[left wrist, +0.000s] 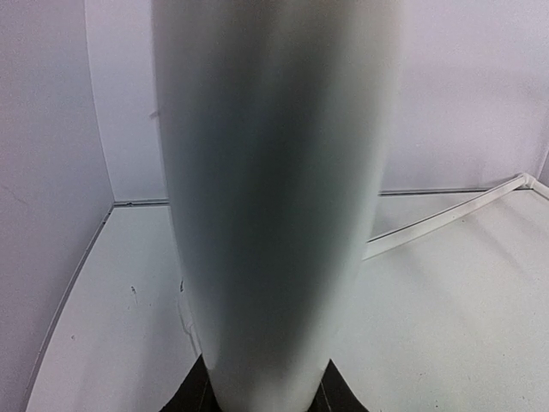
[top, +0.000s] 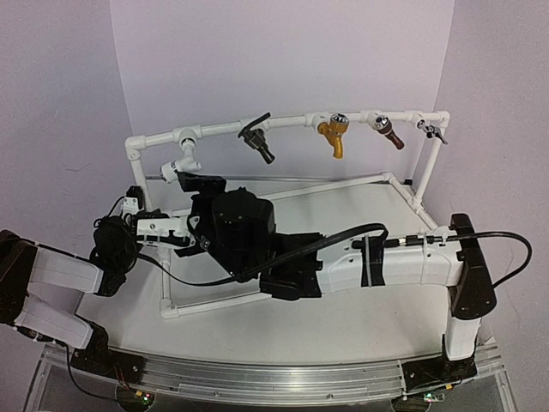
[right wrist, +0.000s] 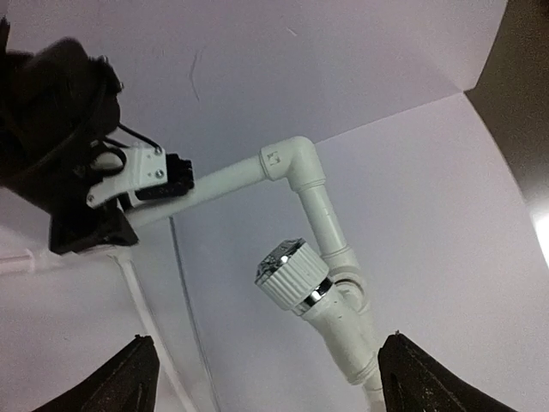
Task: Install the water faucets
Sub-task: Place the adaptor at the water faucet.
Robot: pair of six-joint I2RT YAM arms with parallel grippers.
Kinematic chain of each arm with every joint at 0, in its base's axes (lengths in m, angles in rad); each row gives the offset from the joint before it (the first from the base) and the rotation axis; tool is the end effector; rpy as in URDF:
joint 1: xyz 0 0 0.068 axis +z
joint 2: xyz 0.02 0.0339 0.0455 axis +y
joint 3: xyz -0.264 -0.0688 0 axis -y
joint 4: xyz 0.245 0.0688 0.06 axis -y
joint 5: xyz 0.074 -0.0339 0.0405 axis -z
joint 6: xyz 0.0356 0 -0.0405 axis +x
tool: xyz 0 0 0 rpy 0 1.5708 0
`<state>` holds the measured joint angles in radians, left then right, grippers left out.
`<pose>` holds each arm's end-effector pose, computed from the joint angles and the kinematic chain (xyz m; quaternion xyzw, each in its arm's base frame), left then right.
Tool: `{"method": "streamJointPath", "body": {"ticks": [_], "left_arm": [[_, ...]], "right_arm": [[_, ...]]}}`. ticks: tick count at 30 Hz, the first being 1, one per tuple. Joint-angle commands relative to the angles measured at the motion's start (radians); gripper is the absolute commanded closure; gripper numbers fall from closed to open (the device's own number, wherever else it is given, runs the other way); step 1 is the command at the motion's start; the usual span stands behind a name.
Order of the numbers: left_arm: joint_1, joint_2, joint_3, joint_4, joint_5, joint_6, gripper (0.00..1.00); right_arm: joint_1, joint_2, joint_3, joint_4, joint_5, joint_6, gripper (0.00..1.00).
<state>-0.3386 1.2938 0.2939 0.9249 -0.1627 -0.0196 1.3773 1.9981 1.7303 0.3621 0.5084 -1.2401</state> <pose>0.2278 -0.0741 0.1855 0.0615 0.7302 -0.0621 0.6776 0.1105 0.4738 0.3567 -0.5809 0.3484 -0.1198 0.7258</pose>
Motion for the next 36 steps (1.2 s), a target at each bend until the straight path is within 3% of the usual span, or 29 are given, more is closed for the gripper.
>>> {"method": "streamJointPath", "body": {"ticks": [1,6,12,20,25,29,34,36], "left_arm": [[-0.037,-0.002,0.02,0.018,0.138,-0.032,1.0],[-0.037,-0.007,0.018,0.017,0.136,-0.031,1.0],[-0.037,-0.014,0.016,0.014,0.135,-0.031,1.0],[-0.038,-0.01,0.017,0.015,0.135,-0.031,1.0],[-0.038,-0.005,0.019,0.016,0.137,-0.032,1.0],[-0.038,-0.004,0.02,0.016,0.139,-0.03,1.0],[-0.038,0.001,0.023,0.017,0.14,-0.029,1.0],[-0.037,0.004,0.025,0.017,0.14,-0.029,1.0]], "right_arm": [[-0.013,0.101,0.091,0.132,0.152,-0.58,0.07],[-0.028,0.218,0.223,0.254,0.162,-0.775,0.08],[-0.065,0.295,0.362,0.258,0.144,-0.792,0.11],[-0.092,0.335,0.428,0.26,0.136,-0.771,0.17],[-0.093,0.367,0.456,0.269,0.139,-0.716,0.4],[-0.094,0.424,0.511,0.341,0.159,-0.653,0.67],[-0.096,0.466,0.554,0.408,0.188,-0.52,0.77],[-0.096,0.467,0.576,0.415,0.219,-0.374,0.81]]}}
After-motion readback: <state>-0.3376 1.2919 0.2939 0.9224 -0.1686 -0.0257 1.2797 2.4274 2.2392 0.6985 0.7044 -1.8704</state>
